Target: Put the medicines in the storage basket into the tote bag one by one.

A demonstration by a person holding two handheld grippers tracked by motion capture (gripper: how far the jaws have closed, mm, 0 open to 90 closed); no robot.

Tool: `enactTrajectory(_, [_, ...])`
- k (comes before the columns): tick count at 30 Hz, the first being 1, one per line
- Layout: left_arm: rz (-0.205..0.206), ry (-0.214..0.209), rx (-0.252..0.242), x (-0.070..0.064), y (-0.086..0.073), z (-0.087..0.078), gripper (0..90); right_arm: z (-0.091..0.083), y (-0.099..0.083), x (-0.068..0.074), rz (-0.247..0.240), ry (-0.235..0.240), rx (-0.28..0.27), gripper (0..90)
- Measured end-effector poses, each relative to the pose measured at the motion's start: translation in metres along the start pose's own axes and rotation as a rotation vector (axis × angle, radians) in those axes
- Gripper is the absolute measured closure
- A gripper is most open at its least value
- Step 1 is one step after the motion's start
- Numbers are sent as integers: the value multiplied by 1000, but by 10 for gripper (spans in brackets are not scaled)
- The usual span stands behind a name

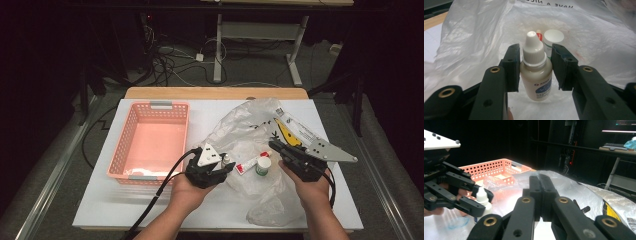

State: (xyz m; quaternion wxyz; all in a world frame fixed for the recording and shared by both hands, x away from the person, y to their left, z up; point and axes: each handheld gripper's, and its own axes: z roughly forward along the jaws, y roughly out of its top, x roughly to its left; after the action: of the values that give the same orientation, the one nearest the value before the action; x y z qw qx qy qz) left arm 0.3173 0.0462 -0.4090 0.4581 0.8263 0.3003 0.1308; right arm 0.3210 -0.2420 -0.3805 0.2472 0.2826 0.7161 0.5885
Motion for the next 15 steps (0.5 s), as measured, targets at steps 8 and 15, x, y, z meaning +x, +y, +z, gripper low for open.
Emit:
enactTrajectory(8, [13,11,10,-1,8,20,588,1,1,1,2,4,-4,900])
enactTrajectory(15, [36,30,10,-3,17,41,588,4,-1,-1,-1,3,-3,900])
